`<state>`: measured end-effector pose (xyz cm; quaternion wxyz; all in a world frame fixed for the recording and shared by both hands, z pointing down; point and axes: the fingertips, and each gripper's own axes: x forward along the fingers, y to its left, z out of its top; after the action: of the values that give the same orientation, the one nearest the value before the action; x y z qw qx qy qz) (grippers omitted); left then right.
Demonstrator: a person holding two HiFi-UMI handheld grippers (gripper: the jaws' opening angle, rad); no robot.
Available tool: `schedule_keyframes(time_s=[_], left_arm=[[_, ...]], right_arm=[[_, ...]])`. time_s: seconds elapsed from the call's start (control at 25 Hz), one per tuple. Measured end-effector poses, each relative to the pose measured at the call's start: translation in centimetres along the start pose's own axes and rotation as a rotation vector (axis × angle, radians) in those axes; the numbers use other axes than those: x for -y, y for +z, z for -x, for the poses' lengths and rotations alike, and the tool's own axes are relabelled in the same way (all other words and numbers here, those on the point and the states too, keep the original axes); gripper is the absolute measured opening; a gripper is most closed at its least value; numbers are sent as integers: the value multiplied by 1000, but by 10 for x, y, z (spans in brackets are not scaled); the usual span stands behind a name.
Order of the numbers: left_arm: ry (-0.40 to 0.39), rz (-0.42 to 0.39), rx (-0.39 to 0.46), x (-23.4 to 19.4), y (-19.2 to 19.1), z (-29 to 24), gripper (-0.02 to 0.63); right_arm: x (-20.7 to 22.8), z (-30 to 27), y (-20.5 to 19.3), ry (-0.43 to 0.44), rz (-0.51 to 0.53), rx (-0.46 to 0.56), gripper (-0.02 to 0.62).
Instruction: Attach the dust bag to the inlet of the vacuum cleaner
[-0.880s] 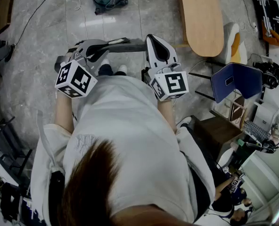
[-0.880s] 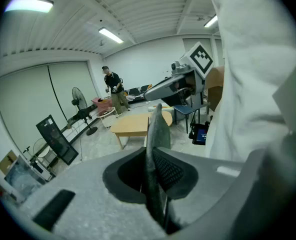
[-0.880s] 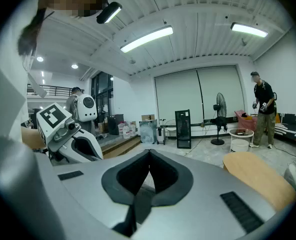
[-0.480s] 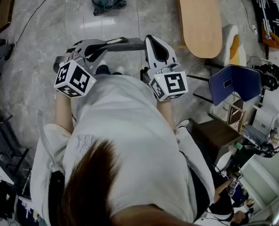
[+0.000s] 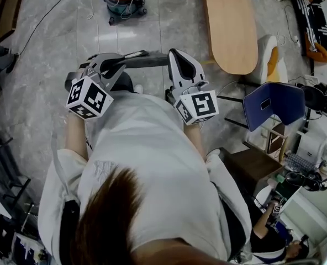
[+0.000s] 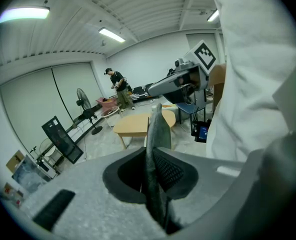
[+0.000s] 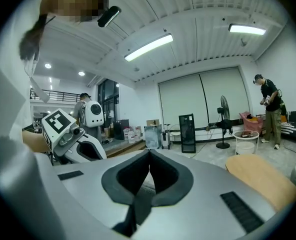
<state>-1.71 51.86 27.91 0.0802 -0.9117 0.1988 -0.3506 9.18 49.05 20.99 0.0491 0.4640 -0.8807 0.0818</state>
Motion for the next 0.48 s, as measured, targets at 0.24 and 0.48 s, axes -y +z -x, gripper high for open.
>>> schedule_keyframes(time_s=[0.24,0.48], left_arm=[[-20,18,-8,-7,-7,-16,40],[-37,35,0,-44,-21,-32,40]], right_arm=[[15,-3,-8,-23,-29,-23,2],[30,-40,-13,-27,-27,-62,2]])
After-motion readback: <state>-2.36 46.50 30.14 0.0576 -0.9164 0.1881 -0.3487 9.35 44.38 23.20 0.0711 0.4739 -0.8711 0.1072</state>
